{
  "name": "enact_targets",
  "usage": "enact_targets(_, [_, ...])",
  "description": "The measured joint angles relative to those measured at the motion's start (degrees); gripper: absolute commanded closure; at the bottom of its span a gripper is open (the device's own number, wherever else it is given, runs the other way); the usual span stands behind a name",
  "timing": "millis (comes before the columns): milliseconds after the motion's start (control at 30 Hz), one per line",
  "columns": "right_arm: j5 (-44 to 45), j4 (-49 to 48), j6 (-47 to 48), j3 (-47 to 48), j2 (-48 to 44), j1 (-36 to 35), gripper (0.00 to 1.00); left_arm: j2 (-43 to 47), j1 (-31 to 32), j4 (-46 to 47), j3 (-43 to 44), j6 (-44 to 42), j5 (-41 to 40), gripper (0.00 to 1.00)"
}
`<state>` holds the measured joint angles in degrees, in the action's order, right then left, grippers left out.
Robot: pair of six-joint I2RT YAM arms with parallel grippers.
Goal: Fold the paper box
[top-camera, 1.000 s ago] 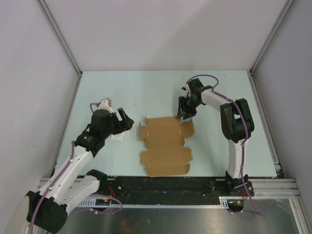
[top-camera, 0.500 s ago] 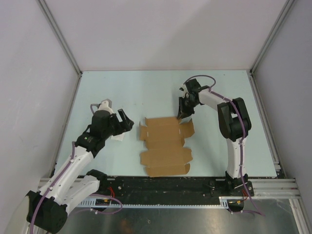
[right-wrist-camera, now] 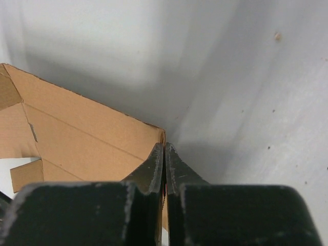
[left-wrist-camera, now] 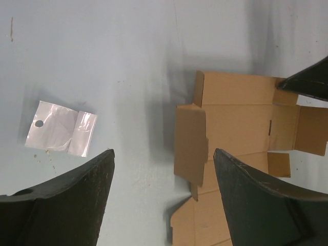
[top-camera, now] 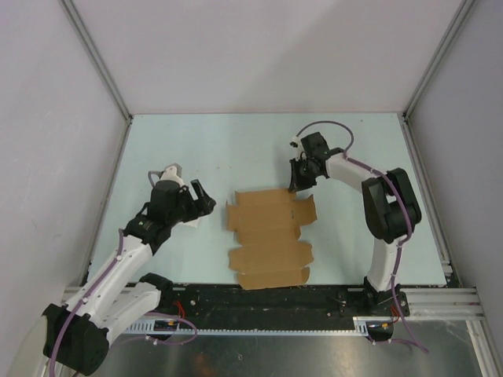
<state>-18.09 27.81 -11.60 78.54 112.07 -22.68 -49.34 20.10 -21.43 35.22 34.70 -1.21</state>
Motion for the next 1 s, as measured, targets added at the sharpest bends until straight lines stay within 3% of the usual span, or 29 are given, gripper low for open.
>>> enact_targets(333, [5.75, -16.26, 2.19, -21.16, -17.64, -4.02, 1.0, -0.02, 0.0, 1.25, -2.19, 1.38, 0.22, 0.22])
enact_targets(533, [10.88, -26.71, -1.44, -30.71, -25.81, -5.35, 1.0, 0.42, -0.04, 4.24, -5.07, 1.51, 3.34, 0.28])
enact_targets(867, [24.24, -38.27, -10.54, -41.7, -35.78, -10.86, 1.0, 1.57, 4.79, 14.36, -9.99, 1.86, 7.87, 0.58])
enact_targets(1000, [26.93, -40.09, -12.09, -43.67, -38.47, -11.39, 1.0, 1.36, 7.23, 20.74, -13.4, 1.68, 7.67, 0.61])
